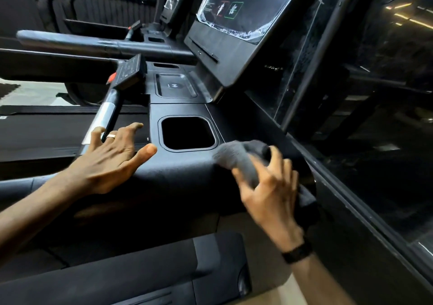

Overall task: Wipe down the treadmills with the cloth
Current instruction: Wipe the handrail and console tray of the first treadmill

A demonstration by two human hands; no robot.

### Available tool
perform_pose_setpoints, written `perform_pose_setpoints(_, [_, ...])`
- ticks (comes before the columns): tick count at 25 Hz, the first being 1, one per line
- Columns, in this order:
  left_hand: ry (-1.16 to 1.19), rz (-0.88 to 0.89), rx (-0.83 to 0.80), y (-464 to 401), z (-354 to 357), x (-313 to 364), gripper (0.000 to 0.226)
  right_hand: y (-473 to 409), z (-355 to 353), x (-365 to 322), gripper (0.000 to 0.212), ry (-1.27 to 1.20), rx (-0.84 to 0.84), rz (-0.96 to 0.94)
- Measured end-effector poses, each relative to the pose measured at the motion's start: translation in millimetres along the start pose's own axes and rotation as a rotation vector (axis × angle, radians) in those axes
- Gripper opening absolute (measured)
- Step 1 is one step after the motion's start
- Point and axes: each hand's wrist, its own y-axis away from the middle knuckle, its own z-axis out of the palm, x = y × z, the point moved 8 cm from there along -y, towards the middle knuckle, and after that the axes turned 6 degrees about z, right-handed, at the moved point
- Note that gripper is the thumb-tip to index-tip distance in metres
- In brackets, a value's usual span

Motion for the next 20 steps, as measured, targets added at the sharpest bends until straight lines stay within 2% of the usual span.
perform_pose_setpoints(3, [-0.008, -0.016, -0.021, -1.6, 1.3, -0.1, 0.122, -65.5, 13.3, 42.3, 0.050, 0.150, -0.072, 0.263])
perform_pose_setpoints(4, [-0.016, -0.020, -0.025, -1.9, 1.7, -0.4, 0.124, -84.3, 21.3, 40.3, 0.053, 0.197, -0.113, 0.292])
perform_pose_setpoints(8, [-0.015, -0.033, -0.005, -2.0, 0.4, -2.0, 0.124, -94.3, 39.7, -12.1, 0.054, 0.236, -0.180, 0.071])
perform_pose_setpoints(10, [-0.017, -0.031, 0.000, -1.3, 0.1, -1.2, 0.123, -57.8, 26.3, -20.3, 0.053, 0.146, -0.117, -0.037])
perform_pose_setpoints(12, [-0.021, -0.034, -0.004, -0.8, -0.3, -1.9, 0.122, -21.4, 11.6, -2.8, 0.053, 0.052, -0.029, -0.059])
perform_pose_setpoints(15, [-0.025, -0.034, -0.021, -0.4, 0.7, -0.8, 0.122, -23.8, 8.7, 50.3, 0.055, 0.085, 0.008, 0.096])
perform_pose_setpoints(18, [-0.024, -0.038, -0.003, -2.5, 0.2, 0.2, 0.122, -80.2, 22.1, 70.2, 0.056, 0.218, -0.122, 0.311])
perform_pose_setpoints(20, [-0.026, -0.035, 0.024, -4.1, -0.1, -1.7, 0.120, -116.5, 41.2, 51.4, 0.060, 0.246, -0.252, 0.320])
